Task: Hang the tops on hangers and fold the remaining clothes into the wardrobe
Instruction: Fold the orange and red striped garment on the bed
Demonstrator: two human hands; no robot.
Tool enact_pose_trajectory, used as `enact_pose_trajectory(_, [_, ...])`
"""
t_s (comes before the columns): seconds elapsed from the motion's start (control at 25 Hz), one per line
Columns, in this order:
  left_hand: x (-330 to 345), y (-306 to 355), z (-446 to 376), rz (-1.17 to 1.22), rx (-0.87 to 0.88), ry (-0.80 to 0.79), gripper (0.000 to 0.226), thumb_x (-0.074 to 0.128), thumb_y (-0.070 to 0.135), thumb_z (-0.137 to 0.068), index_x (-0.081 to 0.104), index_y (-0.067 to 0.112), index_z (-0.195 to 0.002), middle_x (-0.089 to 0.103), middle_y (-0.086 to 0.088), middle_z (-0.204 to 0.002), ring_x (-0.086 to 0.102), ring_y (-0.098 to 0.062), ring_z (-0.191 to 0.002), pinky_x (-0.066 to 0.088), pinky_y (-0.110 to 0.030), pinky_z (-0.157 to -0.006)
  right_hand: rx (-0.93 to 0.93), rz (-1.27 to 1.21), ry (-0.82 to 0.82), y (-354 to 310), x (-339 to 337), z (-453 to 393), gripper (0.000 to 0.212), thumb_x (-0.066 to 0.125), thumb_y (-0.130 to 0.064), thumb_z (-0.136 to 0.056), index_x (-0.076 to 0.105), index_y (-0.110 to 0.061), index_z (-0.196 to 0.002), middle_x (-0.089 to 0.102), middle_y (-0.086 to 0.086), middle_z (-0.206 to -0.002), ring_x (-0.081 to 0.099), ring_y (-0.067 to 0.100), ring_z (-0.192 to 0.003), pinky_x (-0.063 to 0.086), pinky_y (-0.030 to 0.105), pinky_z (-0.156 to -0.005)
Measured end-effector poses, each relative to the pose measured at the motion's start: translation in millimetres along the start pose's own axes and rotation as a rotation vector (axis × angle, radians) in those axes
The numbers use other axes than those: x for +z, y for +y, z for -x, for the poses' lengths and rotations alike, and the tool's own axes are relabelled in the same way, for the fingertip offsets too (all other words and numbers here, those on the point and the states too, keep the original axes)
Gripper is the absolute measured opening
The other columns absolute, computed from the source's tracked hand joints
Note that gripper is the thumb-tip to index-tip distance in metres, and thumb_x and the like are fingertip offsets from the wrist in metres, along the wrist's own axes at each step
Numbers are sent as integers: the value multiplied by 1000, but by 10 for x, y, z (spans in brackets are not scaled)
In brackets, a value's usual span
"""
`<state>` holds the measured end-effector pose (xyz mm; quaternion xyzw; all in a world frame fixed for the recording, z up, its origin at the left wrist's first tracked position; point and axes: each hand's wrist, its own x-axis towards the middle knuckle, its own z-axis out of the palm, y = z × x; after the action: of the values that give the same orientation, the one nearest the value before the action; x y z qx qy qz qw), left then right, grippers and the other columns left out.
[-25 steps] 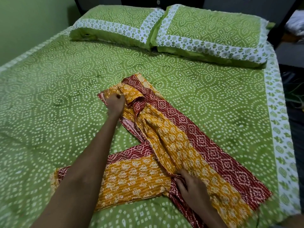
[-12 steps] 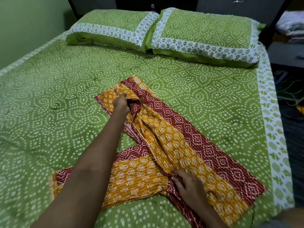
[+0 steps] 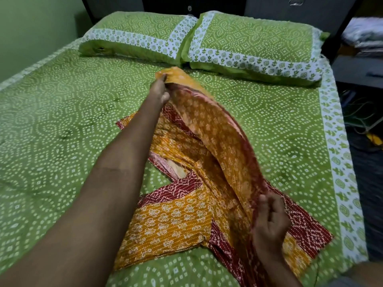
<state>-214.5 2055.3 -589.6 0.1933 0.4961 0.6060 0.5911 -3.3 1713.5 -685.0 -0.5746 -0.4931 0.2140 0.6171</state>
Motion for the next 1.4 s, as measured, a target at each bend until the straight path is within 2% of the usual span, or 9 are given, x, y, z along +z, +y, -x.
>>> enact_pose_trajectory(0.24, [-1338,-251,-494,-461,-110,289,11,60,17,-90,62,10,-97,65,-15,-111,62,-23,-104,53,-25,-61,-222,588,-665,450,97,404,8,65,-28,-87,69,-22,-90,59,-19,-57,34,-10,-40,23,-3,-39])
enact_pose_trajectory(0.36, [-1585,-393,-443,-553,-123,270,10,56,21,-93,57,12,-89,59,-6,-97,53,-16,-83,39,-13,-34,-178,587,-677,508,71,399,22,79,-18,-74,70,-18,-93,56,-20,-61,36,-14,-41,28,-2,-38])
enact_pose_trajectory(0.48, [-1754,-503,-487,-437,94,427,26,56,6,-90,57,-3,-114,62,-10,-89,51,-16,-74,45,-20,-56,-223,511,-618,477,-9,321,43,37,-43,-99,70,-15,-99,69,-12,-74,56,-10,-54,45,2,-51])
enact_pose_trajectory(0.64, [-2026,-581,-486,-531,114,537,32,58,14,-89,57,4,-119,60,-8,-103,56,-19,-93,45,-28,-78,-180,709,-822,340,-2,313,34,48,-24,-91,48,-27,-126,70,-10,-89,59,-1,-65,54,16,-64])
enact_pose_trajectory(0.84, [-1428,-445,-48,-955,313,625,60,54,11,-87,27,2,-140,42,-15,-137,44,-26,-123,35,-28,-101,460,616,-1273,53,-65,41,51,55,-27,-92,34,-28,-137,62,0,-107,59,8,-81,51,25,-78])
enact_pose_trajectory(0.96, [-796,-916,667,-1018,703,153,37,44,-1,-91,45,2,-128,51,-12,-128,45,-10,-105,33,1,-78,285,482,-797,28,135,-193,25,47,-24,-97,53,-26,-121,61,-1,-114,60,12,-99,49,26,-86])
enact_pose_trajectory(1.08, [-622,-1570,1111,-1096,657,-401,38,39,8,-98,41,11,-136,46,-9,-138,47,-12,-114,42,-14,-96,37,596,-785,138,592,-386,48,32,-31,-102,24,-19,-148,23,-1,-154,20,15,-141,13,30,-114])
enact_pose_trajectory(1.16, [-761,-1840,1022,-1384,556,-488,46,31,30,-102,24,23,-147,23,-2,-155,26,-18,-139,23,-41,-114,-1,819,-935,464,660,-438,67,7,-60,-95,-4,-22,-149,-9,-6,-156,-11,12,-142,-13,30,-109])
enact_pose_trajectory(1.4, [-697,-1717,345,-1940,657,-431,58,11,52,-98,2,27,-149,-4,5,-156,-6,-17,-145,-11,-46,-113,38,1091,-667,991,282,-471,88,-21,-73,-73,-19,-22,-145,-24,-4,-152,-24,16,-140,-32,27,-104])
